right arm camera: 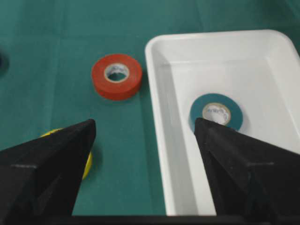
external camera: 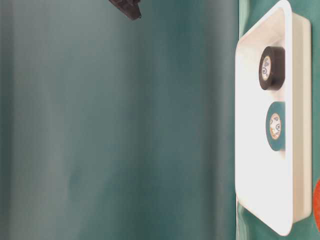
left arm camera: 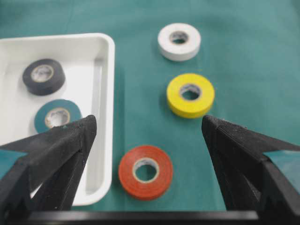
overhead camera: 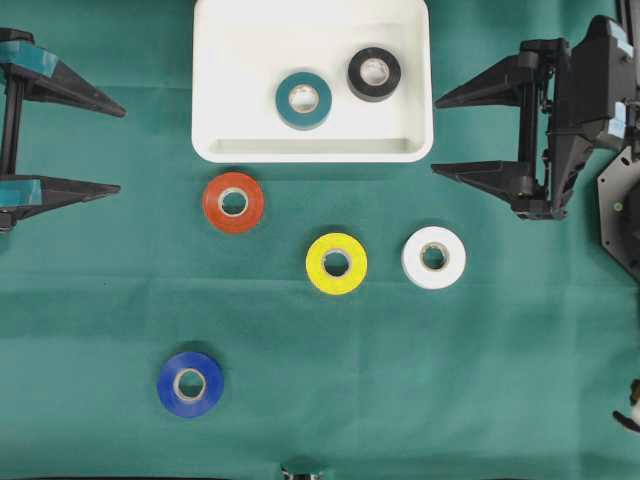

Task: Pick up the tape from a random location and place it into the white case.
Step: 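Move the open left gripper down toward the blue tape roll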

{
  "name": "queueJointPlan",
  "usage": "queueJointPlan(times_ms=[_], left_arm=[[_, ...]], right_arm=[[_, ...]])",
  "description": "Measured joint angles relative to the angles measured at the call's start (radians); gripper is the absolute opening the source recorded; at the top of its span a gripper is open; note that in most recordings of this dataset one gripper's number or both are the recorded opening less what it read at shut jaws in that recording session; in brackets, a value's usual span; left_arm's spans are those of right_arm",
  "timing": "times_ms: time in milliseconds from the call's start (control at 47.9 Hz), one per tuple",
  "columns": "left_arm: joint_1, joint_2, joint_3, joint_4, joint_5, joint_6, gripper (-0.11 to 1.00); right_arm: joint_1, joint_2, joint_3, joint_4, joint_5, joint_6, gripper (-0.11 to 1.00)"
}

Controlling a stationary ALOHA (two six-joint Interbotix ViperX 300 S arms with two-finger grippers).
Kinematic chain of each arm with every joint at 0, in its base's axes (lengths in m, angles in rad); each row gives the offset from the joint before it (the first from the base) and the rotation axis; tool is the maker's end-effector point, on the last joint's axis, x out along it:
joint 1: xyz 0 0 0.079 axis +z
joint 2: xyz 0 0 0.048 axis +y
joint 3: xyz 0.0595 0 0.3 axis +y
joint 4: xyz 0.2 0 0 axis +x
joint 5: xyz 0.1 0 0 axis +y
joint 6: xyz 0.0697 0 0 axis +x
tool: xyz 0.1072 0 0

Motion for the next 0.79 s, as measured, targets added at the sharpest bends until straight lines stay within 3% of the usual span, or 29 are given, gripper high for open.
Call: queueJointPlan(times_ms=[418, 794], left_arm=[[-0.005, -0.002, -0.002, -0.002, 0.002, 0.000, 0.99], [-0.193, 0.011, 0.000, 0.000, -0.009, -0.002, 0.99]], right_arm=[[0.000, 0.000, -0.002, 0.000, -0.002, 0.000, 0.83], [-0.002, 0.000, 0.000, -0.002, -0.003, 0.000, 0.83]])
